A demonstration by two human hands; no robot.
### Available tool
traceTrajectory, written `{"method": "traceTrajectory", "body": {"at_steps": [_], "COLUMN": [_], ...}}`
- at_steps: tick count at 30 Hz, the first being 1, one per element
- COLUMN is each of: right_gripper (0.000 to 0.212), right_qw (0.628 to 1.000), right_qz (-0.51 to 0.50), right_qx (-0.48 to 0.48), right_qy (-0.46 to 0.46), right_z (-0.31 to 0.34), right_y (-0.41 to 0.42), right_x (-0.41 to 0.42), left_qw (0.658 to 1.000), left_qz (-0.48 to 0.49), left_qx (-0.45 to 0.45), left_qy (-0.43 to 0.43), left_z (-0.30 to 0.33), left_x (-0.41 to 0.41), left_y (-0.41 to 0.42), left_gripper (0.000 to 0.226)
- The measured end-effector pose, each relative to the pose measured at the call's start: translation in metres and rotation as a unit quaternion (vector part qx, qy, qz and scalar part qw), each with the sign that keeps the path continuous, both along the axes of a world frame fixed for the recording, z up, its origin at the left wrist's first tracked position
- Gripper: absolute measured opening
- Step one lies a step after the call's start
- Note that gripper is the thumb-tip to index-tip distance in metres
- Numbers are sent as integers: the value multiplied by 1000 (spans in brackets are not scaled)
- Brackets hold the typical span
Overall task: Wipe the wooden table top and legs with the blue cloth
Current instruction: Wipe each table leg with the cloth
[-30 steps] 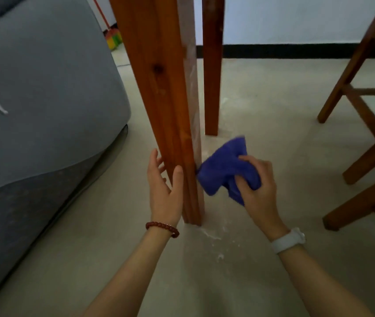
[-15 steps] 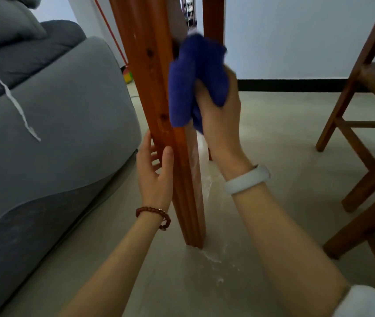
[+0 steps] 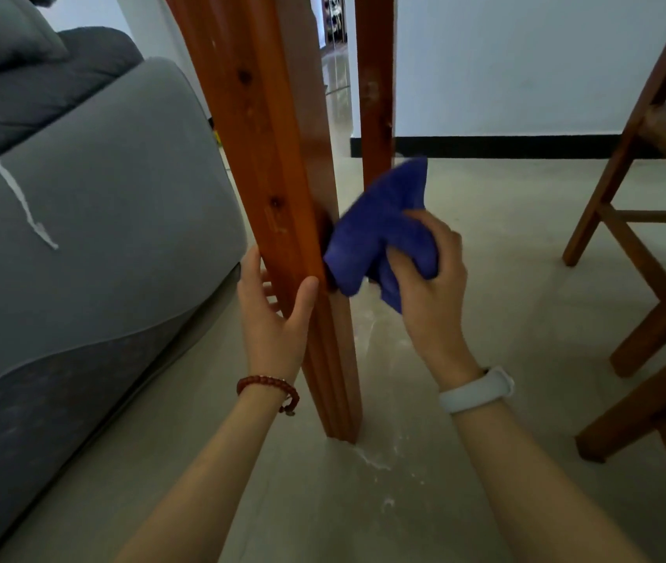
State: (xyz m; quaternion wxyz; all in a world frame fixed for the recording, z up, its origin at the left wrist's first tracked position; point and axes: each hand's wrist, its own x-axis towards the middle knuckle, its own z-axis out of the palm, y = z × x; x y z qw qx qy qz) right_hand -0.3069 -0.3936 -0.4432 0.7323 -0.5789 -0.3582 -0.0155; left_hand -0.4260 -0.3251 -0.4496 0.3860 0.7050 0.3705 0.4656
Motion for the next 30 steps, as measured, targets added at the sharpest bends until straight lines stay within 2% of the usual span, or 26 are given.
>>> {"method": "traceTrajectory", "body": {"at_steps": [2, 5, 6, 7, 9, 10, 11, 13, 15, 17, 19, 21, 24, 25, 27, 29, 30], "right_gripper": [20, 13, 17, 18, 15, 14, 21, 33, 31, 32, 34, 30, 54, 50, 26, 24, 26], "right_qw": [999, 991, 985, 970, 902, 874, 869, 911, 969, 993, 997, 994, 956, 935, 882, 807, 795], "right_qz": [51, 101, 100, 95, 64, 42, 15, -33, -55, -55, -42, -18, 36, 52, 103, 131, 106], "right_qx": [11, -23, -76, -168, -406, -471, -482, -397, -229, -98, -61, -105, -243, -296, -420, -562, -588], "right_qy": [13, 85, 121, 148, 129, 112, 108, 108, 71, 19, -1, 32, 162, 188, 184, 123, 101], "right_z": [-11, -83, -117, -149, -197, -205, -202, -172, -131, -112, -121, -159, -240, -266, -296, -300, -295], "right_y": [12, 19, 14, 6, -11, -18, -20, -16, -11, -8, -2, 7, 8, 3, -12, -27, -31], "right_x": [-15, -31, -29, -24, -13, -8, -3, 4, 3, -6, -17, -27, -36, -37, -36, -28, -21], "left_qw": [1000, 1000, 1000, 1000, 998, 998, 997, 996, 996, 995, 994, 992, 990, 990, 989, 987, 986], "left_qz": [5, 0, -3, -3, -4, -4, -2, 6, 8, 5, 1, -2, 3, 4, 9, 15, 16], "left_qx": [9, 8, -1, -15, -45, -56, -63, -72, -75, -73, -70, -72, -78, -79, -81, -96, -103], "left_qy": [-2, 2, 7, 15, 32, 38, 42, 47, 52, 65, 84, 100, 114, 116, 124, 128, 130], "left_z": [-2, -7, -10, -13, -21, -24, -27, -34, -42, -52, -64, -78, -98, -104, -115, -121, -123], "left_x": [1, 1, 1, 0, 0, 0, 0, 1, 0, -2, -4, -7, -9, -9, -8, -8, -8], "left_y": [1, 2, 2, 2, 0, -2, -3, -2, -3, -3, -3, -4, -4, -4, -3, -3, -4], "left_gripper": [61, 61, 62, 66, 74, 76, 76, 72, 67, 67, 68, 66, 64, 64, 65, 69, 72]}}
